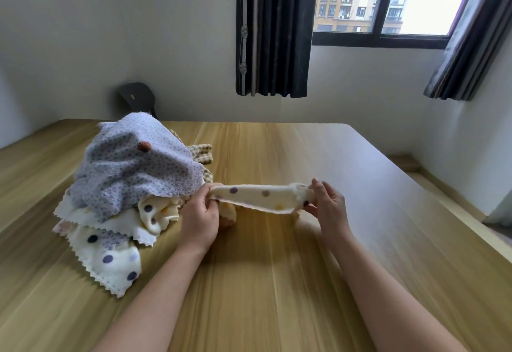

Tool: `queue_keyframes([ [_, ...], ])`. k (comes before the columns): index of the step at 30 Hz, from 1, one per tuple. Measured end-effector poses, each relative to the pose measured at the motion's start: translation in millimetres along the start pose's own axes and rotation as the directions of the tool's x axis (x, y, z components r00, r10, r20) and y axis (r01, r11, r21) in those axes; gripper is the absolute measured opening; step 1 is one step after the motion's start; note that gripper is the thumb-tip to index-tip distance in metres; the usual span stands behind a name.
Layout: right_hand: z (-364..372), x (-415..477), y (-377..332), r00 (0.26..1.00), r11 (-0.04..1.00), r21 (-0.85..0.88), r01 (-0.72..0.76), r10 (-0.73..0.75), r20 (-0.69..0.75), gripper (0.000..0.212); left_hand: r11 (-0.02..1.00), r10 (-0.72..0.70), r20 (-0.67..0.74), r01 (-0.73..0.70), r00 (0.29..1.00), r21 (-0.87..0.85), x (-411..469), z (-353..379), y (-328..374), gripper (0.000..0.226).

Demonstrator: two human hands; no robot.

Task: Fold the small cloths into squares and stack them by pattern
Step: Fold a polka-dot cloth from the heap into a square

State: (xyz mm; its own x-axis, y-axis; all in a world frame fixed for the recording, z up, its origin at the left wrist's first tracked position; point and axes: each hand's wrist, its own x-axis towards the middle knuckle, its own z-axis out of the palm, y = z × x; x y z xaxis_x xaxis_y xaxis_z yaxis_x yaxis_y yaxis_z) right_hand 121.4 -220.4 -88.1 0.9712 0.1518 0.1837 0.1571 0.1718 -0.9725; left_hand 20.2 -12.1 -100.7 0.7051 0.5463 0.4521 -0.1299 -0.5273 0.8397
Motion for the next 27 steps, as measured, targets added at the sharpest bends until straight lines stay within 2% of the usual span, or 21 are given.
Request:
queue_keyframes([
  [3, 4.5, 2.1, -11.5, 0.993, 0.993, -0.033, 0.114, -0.113, 0.041, 0.024, 0.989, -0.025, 0.1, 0.039, 0.995, -0.139, 9.9, 3.4, 13.1, 0.046],
  [5, 6.8, 4.0, -28.2, 0.978, 0.979, -0.008, 0.204, -0.203, 0.046, 0.024, 0.982, 0.107, 0.053, -0.097, 0.993, -0.165, 18.3, -0.1, 25.8, 0.039],
  [7, 7.0, 7.4, -41.9, 0.972, 0.972, -0.005, 0.234, -0.234, 0.024, 0.028, 0.959, 0.271, 0.021, -0.268, 0.962, -0.095, 24.2, -6.8, 32.3, 0.031],
  [9, 2.8, 5.9, -40.6, 0.982, 0.978, -0.095, 0.186, -0.187, -0.007, 0.031, 0.929, 0.368, 0.062, -0.37, 0.928, 0.027, 20.5, -12.5, 24.9, 0.026],
  [11, -5.5, -0.6, -28.6, 0.992, 0.965, -0.234, 0.119, -0.124, -0.008, 0.036, 0.898, 0.404, 0.144, -0.422, 0.903, 0.129, 6.1, -17.5, 7.3, 0.031],
  [15, -25.7, -15.2, -15.0, 0.999, 0.858, -0.512, 0.041, -0.028, 0.033, 0.038, 0.903, 0.288, 0.355, -0.376, 0.889, 0.208, -21.9, -32.2, -4.2, 0.033],
  [20, -38.5, -31.2, -15.2, 0.998, 0.642, -0.767, 0.017, 0.034, 0.05, 0.03, 0.882, 0.271, 0.533, -0.428, 0.801, 0.195, -37.5, -42.8, 10.0, 0.019],
  [22, -41.5, -38.4, -18.9, 0.998, 0.491, -0.871, -0.006, 0.058, 0.026, 0.034, 0.918, 0.239, 0.589, -0.377, 0.772, 0.121, -43.9, -47.9, 15.4, 0.021],
  [23, -42.6, -41.5, -22.1, 0.998, 0.39, -0.921, -0.012, 0.058, 0.012, 0.038, 0.94, 0.22, 0.591, -0.33, 0.776, 0.083, -46.8, -49.2, 17.0, 0.029],
  [25, -43.9, -44.9, -26.9, 1.0, 0.18, -0.984, 0.011, -0.019, 0.007, 0.044, 0.946, 0.23, 0.487, -0.31, 0.843, 0.091, -49.1, -47.8, 16.8, 0.039],
  [27, -40.1, -45.5, -29.8, 0.98, 0.079, -0.99, 0.119, -0.17, 0.104, 0.039, 0.907, 0.254, 0.296, -0.333, 0.921, 0.258, -43.7, -43.8, 11.0, 0.024],
])
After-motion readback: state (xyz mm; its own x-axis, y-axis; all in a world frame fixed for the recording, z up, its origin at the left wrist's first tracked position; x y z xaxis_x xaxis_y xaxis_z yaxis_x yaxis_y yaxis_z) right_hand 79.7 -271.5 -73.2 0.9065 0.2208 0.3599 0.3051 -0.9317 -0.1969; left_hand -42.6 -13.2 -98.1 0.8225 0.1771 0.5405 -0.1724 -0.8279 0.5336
